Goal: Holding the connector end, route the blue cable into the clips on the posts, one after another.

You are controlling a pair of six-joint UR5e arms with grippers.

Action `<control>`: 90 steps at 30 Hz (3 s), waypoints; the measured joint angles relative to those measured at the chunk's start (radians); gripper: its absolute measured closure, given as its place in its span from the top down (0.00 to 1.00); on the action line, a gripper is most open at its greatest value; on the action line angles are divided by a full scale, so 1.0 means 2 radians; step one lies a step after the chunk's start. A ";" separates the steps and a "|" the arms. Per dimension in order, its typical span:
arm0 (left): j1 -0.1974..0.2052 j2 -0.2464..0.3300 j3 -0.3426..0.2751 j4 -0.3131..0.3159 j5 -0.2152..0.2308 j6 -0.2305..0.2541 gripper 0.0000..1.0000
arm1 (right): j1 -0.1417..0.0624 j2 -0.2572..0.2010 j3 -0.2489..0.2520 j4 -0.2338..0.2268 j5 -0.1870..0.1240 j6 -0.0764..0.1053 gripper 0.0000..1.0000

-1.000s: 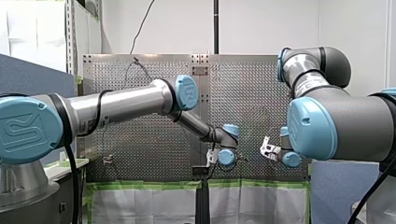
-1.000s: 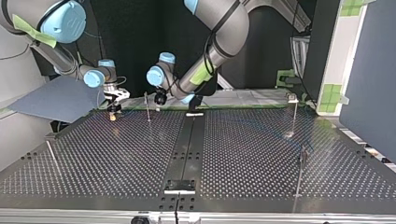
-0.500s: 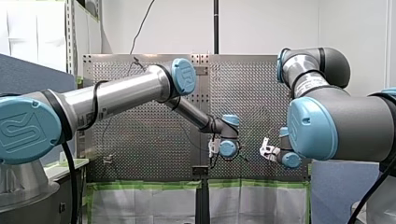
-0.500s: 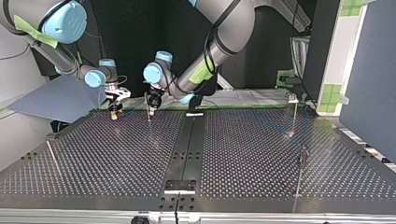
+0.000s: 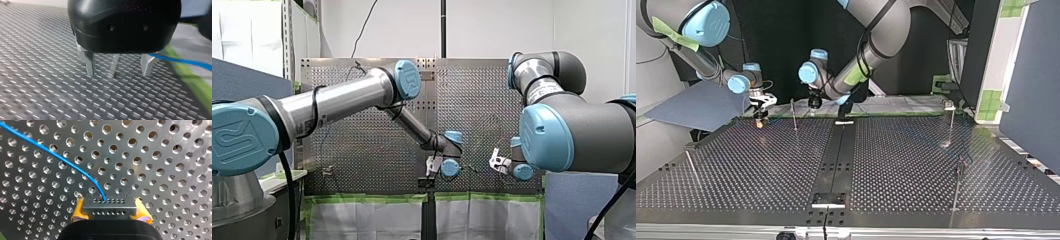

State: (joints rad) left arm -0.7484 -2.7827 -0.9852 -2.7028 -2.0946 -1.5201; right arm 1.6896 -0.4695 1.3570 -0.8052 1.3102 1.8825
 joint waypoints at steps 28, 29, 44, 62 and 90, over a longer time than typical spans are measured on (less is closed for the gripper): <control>-0.026 0.005 -0.086 0.006 0.001 0.004 0.90 | 0.001 0.002 0.000 0.000 0.000 0.000 0.00; -0.025 0.007 -0.086 0.009 0.002 0.003 0.90 | 0.002 0.002 0.000 0.000 0.000 0.000 0.00; -0.042 0.019 -0.086 0.027 0.023 0.003 0.90 | 0.003 0.003 0.000 -0.002 0.000 0.001 0.00; -0.043 0.019 -0.086 0.064 0.058 -0.008 0.90 | 0.003 0.004 0.000 -0.003 -0.001 0.001 0.00; -0.046 0.018 -0.086 0.079 0.078 -0.050 0.93 | 0.003 0.004 0.000 -0.003 -0.001 0.001 0.00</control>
State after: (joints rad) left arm -0.8402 -2.7461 -1.1577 -2.5452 -1.9377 -1.6203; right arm 1.6957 -0.4612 1.3564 -0.8115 1.3087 1.8855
